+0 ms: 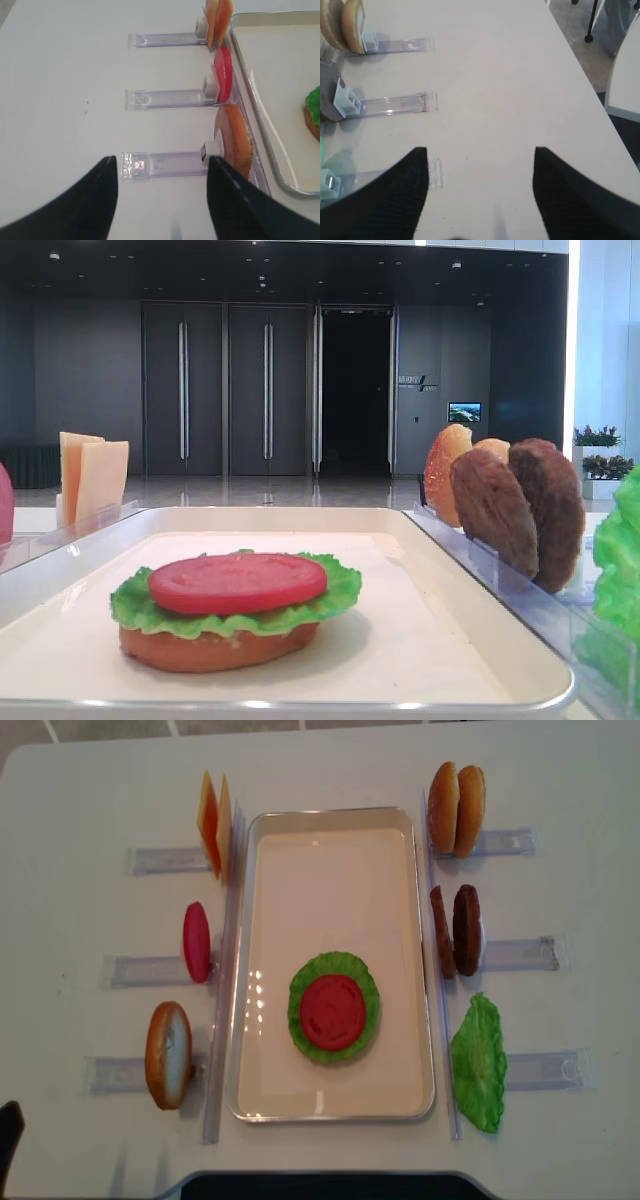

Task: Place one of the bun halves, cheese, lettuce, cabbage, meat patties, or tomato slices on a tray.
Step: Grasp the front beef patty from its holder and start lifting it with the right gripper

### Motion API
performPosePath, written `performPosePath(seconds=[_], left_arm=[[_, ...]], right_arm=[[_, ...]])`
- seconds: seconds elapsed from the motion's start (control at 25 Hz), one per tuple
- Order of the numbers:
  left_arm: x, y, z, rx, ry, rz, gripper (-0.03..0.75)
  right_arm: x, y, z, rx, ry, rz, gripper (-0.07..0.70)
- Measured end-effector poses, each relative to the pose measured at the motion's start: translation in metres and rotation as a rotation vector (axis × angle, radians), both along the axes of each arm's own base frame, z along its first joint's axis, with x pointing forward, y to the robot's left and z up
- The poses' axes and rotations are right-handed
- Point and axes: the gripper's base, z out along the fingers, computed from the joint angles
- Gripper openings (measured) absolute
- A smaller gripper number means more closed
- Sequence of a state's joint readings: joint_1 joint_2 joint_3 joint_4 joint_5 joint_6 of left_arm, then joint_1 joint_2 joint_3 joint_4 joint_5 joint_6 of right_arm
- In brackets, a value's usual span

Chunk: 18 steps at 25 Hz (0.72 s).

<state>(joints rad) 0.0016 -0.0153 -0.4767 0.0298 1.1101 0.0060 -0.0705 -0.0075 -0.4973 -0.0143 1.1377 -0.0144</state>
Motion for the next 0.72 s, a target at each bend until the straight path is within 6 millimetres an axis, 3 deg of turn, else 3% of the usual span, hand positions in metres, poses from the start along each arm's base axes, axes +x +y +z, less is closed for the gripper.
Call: performPosePath(seconds=[0.44, 0.72], left_arm=[[0.000, 0.000, 0.000, -0.001, 0.000, 0.000, 0.433], [0.000, 0.000, 0.000, 0.004, 0.000, -0.003, 0.433]], right_arm=[[0.001, 0.001, 0.000, 0.012, 0.004, 0.008, 0.461], [0.035, 0.000, -0.001, 0.021, 0.228, 0.026, 0.461]])
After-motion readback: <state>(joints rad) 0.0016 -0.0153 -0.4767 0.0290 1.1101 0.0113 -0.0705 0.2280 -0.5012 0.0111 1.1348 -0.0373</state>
